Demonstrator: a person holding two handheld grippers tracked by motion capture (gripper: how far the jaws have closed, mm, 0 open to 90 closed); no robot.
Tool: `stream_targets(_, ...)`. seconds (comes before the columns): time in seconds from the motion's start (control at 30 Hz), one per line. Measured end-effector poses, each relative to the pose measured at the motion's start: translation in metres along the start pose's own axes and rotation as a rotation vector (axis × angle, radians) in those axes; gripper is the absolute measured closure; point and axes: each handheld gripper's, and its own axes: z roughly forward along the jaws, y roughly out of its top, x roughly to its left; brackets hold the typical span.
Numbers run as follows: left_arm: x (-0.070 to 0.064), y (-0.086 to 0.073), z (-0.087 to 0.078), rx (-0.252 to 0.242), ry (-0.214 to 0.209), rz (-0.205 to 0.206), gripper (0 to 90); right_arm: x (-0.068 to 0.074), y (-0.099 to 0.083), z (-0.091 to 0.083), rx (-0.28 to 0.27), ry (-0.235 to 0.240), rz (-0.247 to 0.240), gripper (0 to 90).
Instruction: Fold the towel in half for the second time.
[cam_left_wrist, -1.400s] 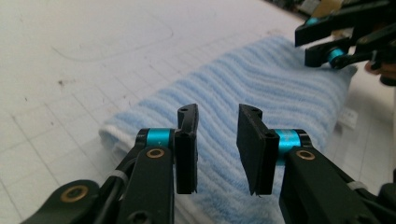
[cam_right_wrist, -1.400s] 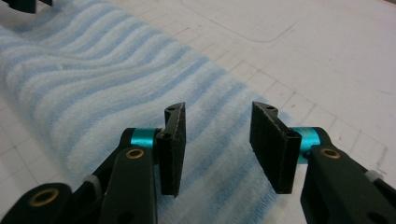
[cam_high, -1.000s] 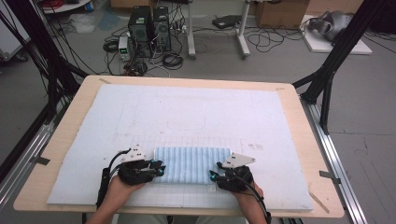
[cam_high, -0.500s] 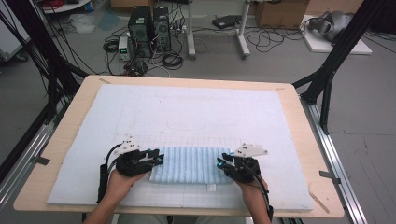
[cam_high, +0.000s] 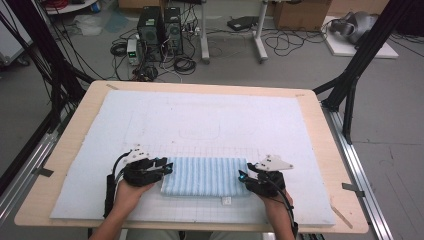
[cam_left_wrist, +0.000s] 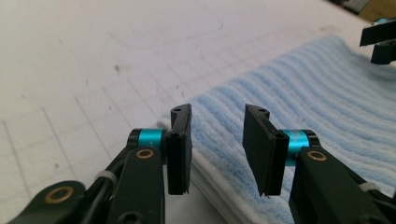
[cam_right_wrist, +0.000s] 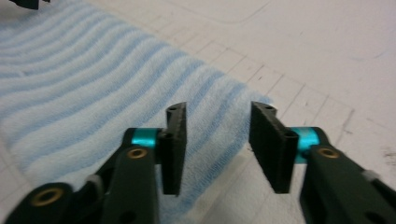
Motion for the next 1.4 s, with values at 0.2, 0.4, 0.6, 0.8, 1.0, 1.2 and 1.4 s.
stream_targets(0.2,0.006,0.0,-0.02,-0.149,0.006,-0.023,36.5,-0.002,-0.004,-0.018,-0.068,-0.031,-0.012,33.8)
stream_targets(0.4,0.01,-0.001,-0.034,-0.223,0.013,-0.018,17.5,-0.009,-0.009,-0.03,-0.101,-0.06,-0.001,18.5)
stream_targets(0.6,0.011,-0.003,-0.045,-0.241,0.015,-0.011,17.9,-0.016,-0.012,-0.04,-0.125,-0.08,0.017,11.5)
stream_targets(0.8,0.014,-0.004,-0.056,-0.258,0.037,0.002,18.3,-0.022,-0.019,-0.049,-0.139,-0.094,0.027,11.4)
stream_targets(1.0,0.015,-0.008,-0.066,-0.264,0.061,0.003,18.4,-0.022,-0.024,-0.058,-0.155,-0.124,0.014,11.4)
stream_targets(1.2,0.015,-0.011,-0.075,-0.248,0.077,0.011,18.5,-0.019,-0.027,-0.062,-0.159,-0.14,0.012,11.3)
stream_targets(1.4,0.016,-0.01,-0.078,-0.252,0.09,0.008,18.7,-0.02,-0.027,-0.06,-0.152,-0.127,0.019,11.3)
